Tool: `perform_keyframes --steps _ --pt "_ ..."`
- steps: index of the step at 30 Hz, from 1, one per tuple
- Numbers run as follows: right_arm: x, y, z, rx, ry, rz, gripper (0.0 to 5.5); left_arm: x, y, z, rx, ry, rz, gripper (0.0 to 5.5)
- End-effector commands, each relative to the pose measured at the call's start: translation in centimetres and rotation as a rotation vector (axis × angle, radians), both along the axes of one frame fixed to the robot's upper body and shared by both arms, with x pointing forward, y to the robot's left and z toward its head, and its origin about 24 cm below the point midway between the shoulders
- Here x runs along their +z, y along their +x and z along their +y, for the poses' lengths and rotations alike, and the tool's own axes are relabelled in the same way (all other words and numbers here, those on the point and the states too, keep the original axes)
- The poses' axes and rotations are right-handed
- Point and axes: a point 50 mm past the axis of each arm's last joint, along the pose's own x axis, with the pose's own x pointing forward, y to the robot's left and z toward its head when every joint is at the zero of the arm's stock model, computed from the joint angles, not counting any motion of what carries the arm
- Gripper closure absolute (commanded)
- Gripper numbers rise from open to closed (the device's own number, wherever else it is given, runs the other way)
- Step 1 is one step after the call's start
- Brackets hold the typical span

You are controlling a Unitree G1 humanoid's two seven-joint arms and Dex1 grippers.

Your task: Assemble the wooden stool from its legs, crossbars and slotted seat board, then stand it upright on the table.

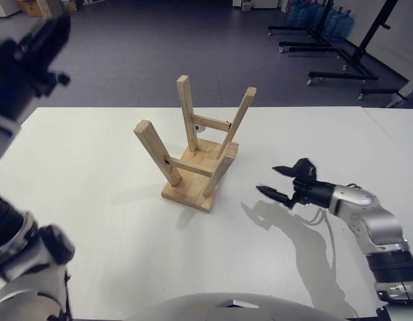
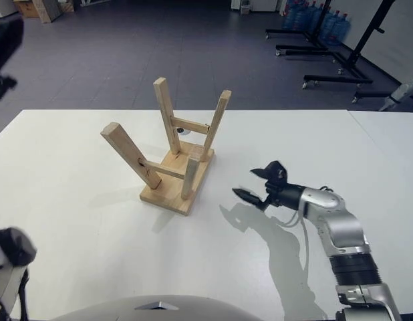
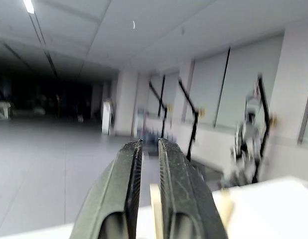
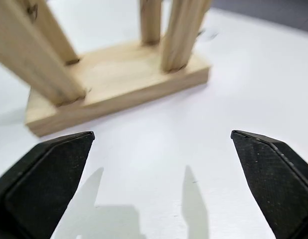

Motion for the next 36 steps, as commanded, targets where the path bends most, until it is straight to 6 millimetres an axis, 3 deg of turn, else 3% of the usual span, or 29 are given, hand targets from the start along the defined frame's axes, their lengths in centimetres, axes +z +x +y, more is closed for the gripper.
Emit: perform_keyframes --steps 1,3,9,13,18,21,27,36 --pt "2.2 0.7 -2.6 -0.193 0.019 -0.117 0.41 -8.0 -4.0 -2.3 -0.228 0.279 0.350 4.27" --pt "2.7 1.0 -3.4 -0.288 0.046 -0.138 0.41 -10.7 -5.8 -2.9 -0.313 0.352 0.468 4.06" --pt "2.3 0.8 -2.1 -0.277 0.054 -0.116 0.41 -13.9 -6.7 -4.4 -0.296 0.482 0.493 3.13" --pt "2.5 1.9 -0.5 -0.233 0.071 -0.098 0.41 -16.6 -6.0 -7.1 -0.247 0.513 0.495 2.52" --pt "3.3 3.5 1.0 -0.173 0.088 -0.094 0.41 -19.8 -2.9 -9.9 -0.123 0.541 0.533 1.72" --pt "3.7 4.5 1.8 -0.146 0.096 -0.102 0.41 -20.5 -2.2 -11.6 -0.098 0.552 0.531 1.25" --pt "3.9 4.9 2.2 -0.131 0.105 -0.104 0.41 -19.3 -3.6 -13.3 -0.108 0.579 0.513 0.16" --pt "4.1 5.7 3.6 -0.049 0.095 -0.086 0.41 -19.6 -4.4 -17.1 -0.030 0.658 0.496 0.11"
